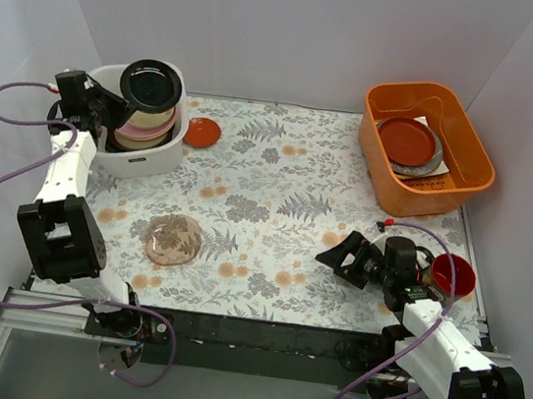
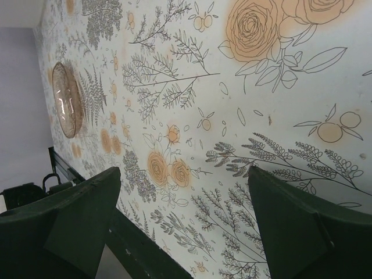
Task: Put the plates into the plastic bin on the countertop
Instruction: Place the plate in the plastic bin.
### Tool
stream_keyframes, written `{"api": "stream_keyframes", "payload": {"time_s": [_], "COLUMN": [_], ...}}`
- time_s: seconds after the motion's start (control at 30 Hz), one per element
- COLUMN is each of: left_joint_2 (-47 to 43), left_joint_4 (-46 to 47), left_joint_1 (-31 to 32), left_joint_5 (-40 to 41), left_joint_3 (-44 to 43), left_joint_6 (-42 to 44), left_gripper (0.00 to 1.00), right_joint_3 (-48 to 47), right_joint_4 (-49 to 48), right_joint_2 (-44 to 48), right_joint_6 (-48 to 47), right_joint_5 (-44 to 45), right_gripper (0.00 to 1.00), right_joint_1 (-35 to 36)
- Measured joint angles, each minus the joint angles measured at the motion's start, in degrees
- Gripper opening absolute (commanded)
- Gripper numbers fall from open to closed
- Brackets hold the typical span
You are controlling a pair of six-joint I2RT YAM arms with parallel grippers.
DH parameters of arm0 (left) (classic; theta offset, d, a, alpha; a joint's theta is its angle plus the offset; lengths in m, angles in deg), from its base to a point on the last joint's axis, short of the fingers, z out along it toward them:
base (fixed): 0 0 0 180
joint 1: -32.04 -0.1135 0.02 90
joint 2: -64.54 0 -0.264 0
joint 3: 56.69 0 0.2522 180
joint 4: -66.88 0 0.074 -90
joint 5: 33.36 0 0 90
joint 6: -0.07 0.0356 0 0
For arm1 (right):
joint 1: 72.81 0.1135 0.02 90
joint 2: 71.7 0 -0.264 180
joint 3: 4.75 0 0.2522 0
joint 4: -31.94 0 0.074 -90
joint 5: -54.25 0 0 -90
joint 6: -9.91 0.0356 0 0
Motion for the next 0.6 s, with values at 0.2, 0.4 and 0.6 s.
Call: {"api": "stream_keyframes", "payload": {"time_s": [0.2,0.4,0.6], "left_joint_2": [1.36,3.8,8.02], "left_joint_4": [0.07,0.13,0.48], "left_joint_1": [-0.59,-0.7,-0.81], "left_joint_5": [0.68,4.46,7.87], "left_joint_3": [2.27,2.45,2.23], "left_joint_6": [-1.44,-1.95,-2.84], "left_gripper": [0.0,0.0,0.0], "right_joint_3": [0.0,0.0,0.0], "right_joint_4": [0.0,-0.07,-0.24], "right_joint_2": [0.0,-0.35,-0.48], "right_joint_6": [0.0,0.0,-0.02], "right_joint_5": [0.02,0.0,0.0], "right_gripper": [0.98,0.98,0.98], "right_joint_1": [0.0,0.0,0.0]}}
